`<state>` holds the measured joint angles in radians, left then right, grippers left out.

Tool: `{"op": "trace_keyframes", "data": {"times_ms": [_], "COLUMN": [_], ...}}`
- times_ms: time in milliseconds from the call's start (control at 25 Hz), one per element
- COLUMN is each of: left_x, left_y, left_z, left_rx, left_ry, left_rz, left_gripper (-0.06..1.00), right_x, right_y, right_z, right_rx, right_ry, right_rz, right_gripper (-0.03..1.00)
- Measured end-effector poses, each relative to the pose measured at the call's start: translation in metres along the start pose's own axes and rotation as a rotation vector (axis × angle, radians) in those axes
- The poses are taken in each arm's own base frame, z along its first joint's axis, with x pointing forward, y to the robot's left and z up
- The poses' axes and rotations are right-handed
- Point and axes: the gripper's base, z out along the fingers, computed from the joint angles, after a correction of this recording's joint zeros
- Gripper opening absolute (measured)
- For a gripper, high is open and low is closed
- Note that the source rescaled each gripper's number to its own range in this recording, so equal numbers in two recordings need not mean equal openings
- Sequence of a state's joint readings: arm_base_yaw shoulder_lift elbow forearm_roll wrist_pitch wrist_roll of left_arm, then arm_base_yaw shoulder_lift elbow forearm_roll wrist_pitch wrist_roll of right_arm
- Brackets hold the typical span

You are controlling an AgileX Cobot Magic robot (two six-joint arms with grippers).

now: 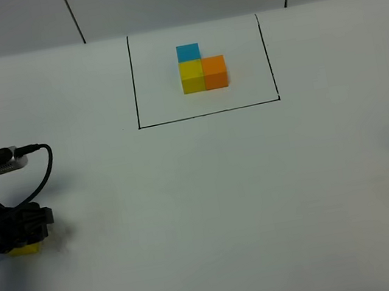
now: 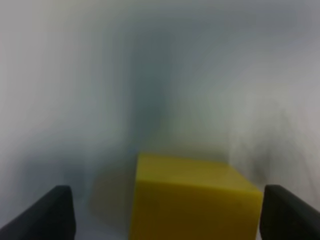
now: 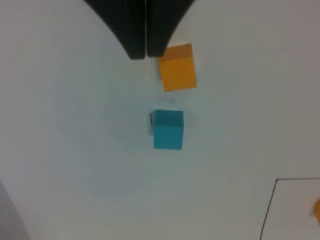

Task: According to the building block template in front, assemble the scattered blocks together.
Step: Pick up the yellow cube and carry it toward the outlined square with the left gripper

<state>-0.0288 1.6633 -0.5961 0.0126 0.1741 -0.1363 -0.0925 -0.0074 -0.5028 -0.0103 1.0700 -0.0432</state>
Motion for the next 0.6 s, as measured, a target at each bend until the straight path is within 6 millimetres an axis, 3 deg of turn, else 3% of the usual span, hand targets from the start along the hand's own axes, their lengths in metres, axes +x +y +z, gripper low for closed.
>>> {"op": "trace_keyframes", "data": {"times_ms": [400,600], "left_x": [0.000,-0.001], "left_y": [0.000,0.000], "left_z": [0.011,0.011], "left_rx": [0.000,0.002], "left_ry": [0.003,-0.009], "left_rz": [0.002,0.002], "left_gripper": [0.52,0.51], "right_x": [0.000,0.000], "right_y": [0.000,0.000], "right_z": [0.000,0.000], "right_rx": [0.000,0.000], "right_ry": [0.000,0.000], "right_rz": [0.000,0.000], "right_gripper": [0.00,0.00]}}
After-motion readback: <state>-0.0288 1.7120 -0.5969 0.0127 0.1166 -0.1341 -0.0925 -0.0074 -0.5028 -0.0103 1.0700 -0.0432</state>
